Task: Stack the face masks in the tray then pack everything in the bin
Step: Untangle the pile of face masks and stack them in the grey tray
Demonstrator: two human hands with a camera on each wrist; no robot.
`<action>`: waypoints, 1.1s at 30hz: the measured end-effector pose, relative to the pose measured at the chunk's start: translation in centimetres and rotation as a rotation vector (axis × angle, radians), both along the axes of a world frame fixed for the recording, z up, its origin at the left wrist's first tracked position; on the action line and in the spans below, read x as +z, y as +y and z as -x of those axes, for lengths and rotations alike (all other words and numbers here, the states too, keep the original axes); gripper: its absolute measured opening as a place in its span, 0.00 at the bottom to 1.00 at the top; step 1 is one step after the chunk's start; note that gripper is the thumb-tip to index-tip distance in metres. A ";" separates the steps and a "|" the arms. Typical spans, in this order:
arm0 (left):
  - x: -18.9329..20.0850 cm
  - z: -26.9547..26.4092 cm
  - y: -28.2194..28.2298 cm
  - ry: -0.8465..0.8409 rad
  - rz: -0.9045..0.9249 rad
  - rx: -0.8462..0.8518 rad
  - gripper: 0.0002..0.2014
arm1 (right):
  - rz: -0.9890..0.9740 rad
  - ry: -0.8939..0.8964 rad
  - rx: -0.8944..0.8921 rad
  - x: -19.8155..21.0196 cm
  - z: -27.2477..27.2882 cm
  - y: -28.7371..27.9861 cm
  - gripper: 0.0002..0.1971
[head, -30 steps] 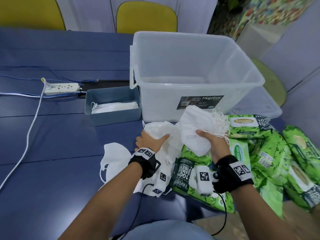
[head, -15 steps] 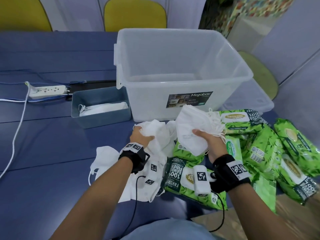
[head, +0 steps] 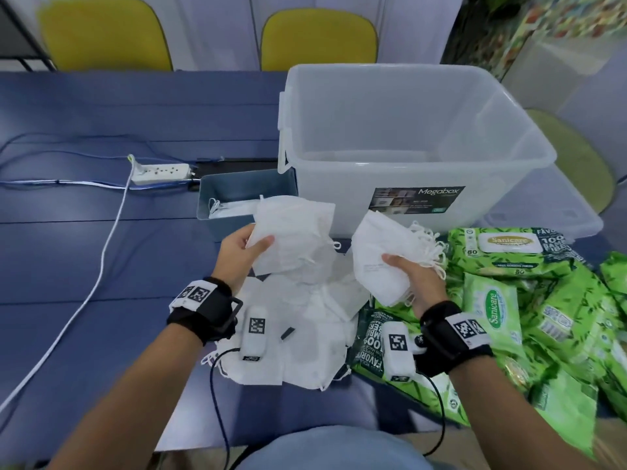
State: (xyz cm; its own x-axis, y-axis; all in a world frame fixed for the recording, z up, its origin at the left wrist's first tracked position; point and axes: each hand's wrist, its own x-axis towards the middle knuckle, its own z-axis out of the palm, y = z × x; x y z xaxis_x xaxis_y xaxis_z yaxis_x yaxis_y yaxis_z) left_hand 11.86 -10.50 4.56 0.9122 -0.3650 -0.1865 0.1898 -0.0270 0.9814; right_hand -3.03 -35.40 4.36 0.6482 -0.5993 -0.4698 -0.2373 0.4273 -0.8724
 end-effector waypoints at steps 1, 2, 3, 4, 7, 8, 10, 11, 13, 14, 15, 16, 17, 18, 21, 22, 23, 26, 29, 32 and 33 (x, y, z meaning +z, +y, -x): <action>0.8 0.2 0.3 0.033 0.054 0.002 0.09 | 0.000 0.018 0.012 0.2 -0.2 0.4 0.22; 1.5 0.3 0.5 0.061 0.103 0.002 0.11 | 0.014 0.035 0.013 0.3 -0.4 0.7 0.21; 2.1 0.3 0.7 0.082 0.140 0.003 0.14 | 0.031 0.048 0.016 0.6 -0.5 1.0 0.21; 2.6 0.3 0.8 0.097 0.167 0.000 0.16 | 0.051 0.062 0.021 0.7 -0.8 1.4 0.22; 3.6 0.3 1.2 0.130 0.213 -0.018 0.16 | 0.095 0.089 0.048 0.9 -1.4 2.1 0.27; 3.7 0.3 1.3 0.138 0.220 -0.026 0.15 | 0.105 0.101 0.056 0.8 -1.8 2.3 0.28; 3.8 0.4 1.5 0.165 0.229 -0.057 0.14 | 0.131 0.094 0.059 1.1 -2.4 3.0 0.32; 3.8 0.5 1.6 0.179 0.235 -0.078 0.13 | 0.139 0.054 0.072 1.2 -2.6 3.4 0.37; 3.8 0.8 1.7 0.198 0.239 -0.088 0.11 | 0.147 -0.062 0.091 1.2 -3.0 4.2 0.44; 3.7 1.0 1.6 0.193 0.227 -0.074 0.09 | 0.140 -0.115 0.102 1.4 -3.2 4.7 0.43; 3.6 1.1 1.5 0.174 0.200 -0.056 0.07 | 0.143 -0.155 0.129 1.4 -3.3 5.1 0.41; 3.4 1.1 1.5 0.141 0.158 -0.039 0.05 | 0.150 -0.167 0.163 1.8 -3.4 5.6 0.39; 3.3 1.1 1.5 0.107 0.112 -0.022 0.02 | 0.169 -0.168 0.191 1.9 -3.5 5.9 0.35; 3.1 1.0 1.6 0.075 0.064 -0.006 0.02 | 0.190 -0.141 0.210 1.9 -3.7 6.1 0.32; 3.0 0.2 2.5 -0.034 -0.108 -0.006 0.08 | 0.277 -0.029 0.170 1.6 -3.9 5.9 0.24; 2.9 -0.2 2.9 -0.102 -0.183 -0.028 0.11 | 0.298 -0.013 0.138 1.7 -3.9 5.8 0.23; 2.8 -0.6 3.3 -0.178 -0.260 -0.058 0.16 | 0.309 -0.013 0.101 1.8 -4.0 5.7 0.22; 2.6 -1.0 3.6 -0.343 -0.478 -0.156 0.24 | 0.306 -0.043 0.050 2.4 -4.1 5.6 0.19; 2.3 -0.5 3.0 -0.392 -0.542 -0.249 0.24 | 0.379 -0.029 0.085 2.5 -4.2 5.7 0.17; 2.1 -0.1 2.2 -0.414 -0.501 -0.258 0.24 | 0.467 0.004 0.135 2.0 -4.2 5.9 0.19; 2.2 -0.1 2.0 -0.427 -0.504 -0.253 0.24 | 0.494 0.022 0.149 1.6 -4.2 5.9 0.20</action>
